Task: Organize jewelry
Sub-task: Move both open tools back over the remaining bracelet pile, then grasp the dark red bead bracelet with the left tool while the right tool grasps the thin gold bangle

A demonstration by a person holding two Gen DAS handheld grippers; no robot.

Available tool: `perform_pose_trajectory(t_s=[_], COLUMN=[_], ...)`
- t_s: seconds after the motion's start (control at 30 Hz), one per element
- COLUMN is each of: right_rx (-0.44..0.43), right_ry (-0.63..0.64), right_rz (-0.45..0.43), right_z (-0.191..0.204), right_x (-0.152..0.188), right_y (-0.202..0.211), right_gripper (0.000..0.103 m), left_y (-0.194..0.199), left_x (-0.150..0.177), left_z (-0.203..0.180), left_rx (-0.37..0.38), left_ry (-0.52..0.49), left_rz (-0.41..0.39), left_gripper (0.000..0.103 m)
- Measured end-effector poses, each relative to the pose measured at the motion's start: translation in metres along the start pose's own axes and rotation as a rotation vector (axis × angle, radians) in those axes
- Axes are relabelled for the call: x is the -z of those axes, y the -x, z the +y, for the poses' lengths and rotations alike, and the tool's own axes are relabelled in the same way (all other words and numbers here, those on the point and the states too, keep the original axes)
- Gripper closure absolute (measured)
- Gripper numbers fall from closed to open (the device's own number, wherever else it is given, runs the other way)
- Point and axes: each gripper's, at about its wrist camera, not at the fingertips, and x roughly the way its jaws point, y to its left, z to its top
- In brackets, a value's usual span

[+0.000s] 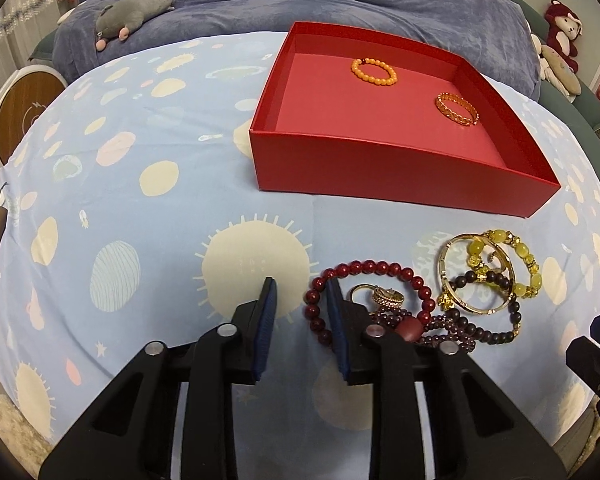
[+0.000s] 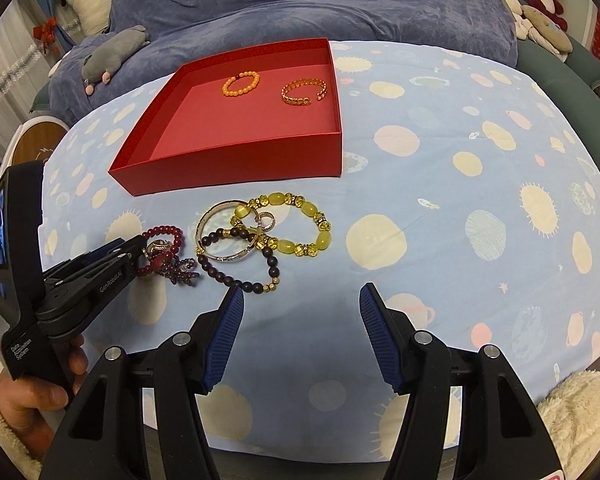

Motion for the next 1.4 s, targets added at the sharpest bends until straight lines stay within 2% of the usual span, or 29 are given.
perform_pose_trajectory(t_s=[0.07, 0.13, 0.5, 0.97, 1.4], right_rx=[-0.001, -0.002, -0.015, -0.024, 0.011], right_ry=[0.005, 0.01, 0.054, 0.122, 0.156], right_rz=[0.004, 0.008, 0.004, 0.025, 0.052], right_z=[0.002, 0.004, 0.021, 0.057, 0.068], right_x=[0.001, 0.002, -0.008, -0.037, -0.037], right_y=[-0.001, -0.002, -0.012, -0.052, -0.075], right_gripper=[0.044, 0.044, 0.044, 0.044, 0.041], left_y=[0.0, 0.001, 0.026, 0.02, 0.013], left_x=[-0.001, 0.0, 0.017, 0.018, 0.018], left_z=[-0.001, 0.0, 0.011, 0.015, 0.018], left_rx=[0.008, 0.013, 0.039, 0.051, 0.062], left_ry=[-0.005, -0.009, 0.035, 0.044, 0.058], left_rz=[-0.001, -0.002, -0.025, 0.005, 0.018], left_gripper=[0.095, 0.095, 0.096, 0.095, 0.095])
